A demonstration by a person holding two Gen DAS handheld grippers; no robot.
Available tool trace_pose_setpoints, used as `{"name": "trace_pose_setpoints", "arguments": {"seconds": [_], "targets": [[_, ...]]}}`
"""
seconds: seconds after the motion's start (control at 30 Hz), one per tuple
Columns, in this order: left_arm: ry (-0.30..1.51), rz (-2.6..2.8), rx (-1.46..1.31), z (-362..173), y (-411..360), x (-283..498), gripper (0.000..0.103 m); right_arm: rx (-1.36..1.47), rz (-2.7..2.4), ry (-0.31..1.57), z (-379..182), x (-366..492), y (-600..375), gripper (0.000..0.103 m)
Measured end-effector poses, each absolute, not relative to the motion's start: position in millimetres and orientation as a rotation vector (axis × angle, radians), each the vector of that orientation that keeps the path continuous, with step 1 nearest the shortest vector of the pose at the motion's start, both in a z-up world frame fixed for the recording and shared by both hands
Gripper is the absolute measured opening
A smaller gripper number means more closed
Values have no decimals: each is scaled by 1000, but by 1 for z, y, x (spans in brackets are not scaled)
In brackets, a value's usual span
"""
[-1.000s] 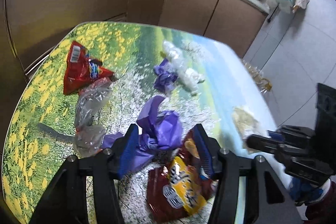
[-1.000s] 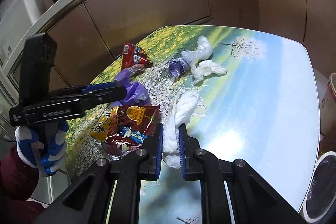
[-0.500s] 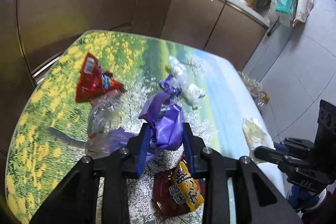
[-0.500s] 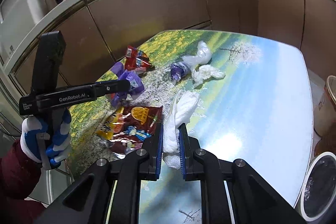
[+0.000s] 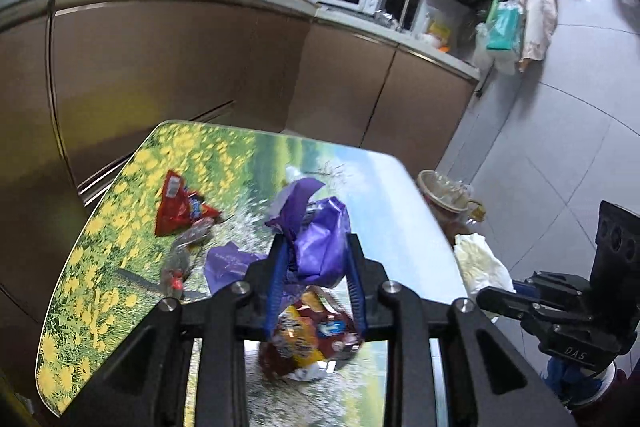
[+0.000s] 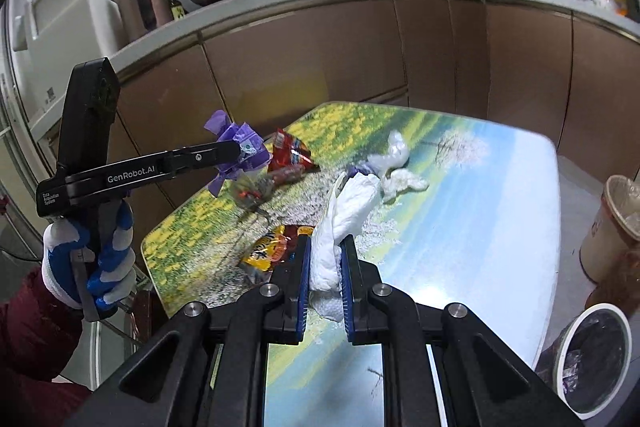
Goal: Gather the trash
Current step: 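Lift the purple bag and tissue and carry them toward the bin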
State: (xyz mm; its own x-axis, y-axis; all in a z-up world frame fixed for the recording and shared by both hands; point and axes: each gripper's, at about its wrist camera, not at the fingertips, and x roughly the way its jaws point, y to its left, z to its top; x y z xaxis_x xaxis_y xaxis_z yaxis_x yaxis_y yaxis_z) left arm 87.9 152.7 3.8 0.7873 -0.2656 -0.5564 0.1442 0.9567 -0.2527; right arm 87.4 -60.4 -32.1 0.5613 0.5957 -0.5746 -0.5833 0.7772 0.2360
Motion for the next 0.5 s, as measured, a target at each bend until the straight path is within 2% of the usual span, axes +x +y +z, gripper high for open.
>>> {"name": "trace_pose_setpoints", "arguments": {"seconds": [0.23, 0.5], "targets": [[604, -308, -169, 25, 111, 82, 26, 56, 652, 617, -14, 68, -95, 14], [637, -459, -100, 40, 25, 112, 26, 142, 505, 542, -4, 70, -178, 14]]}}
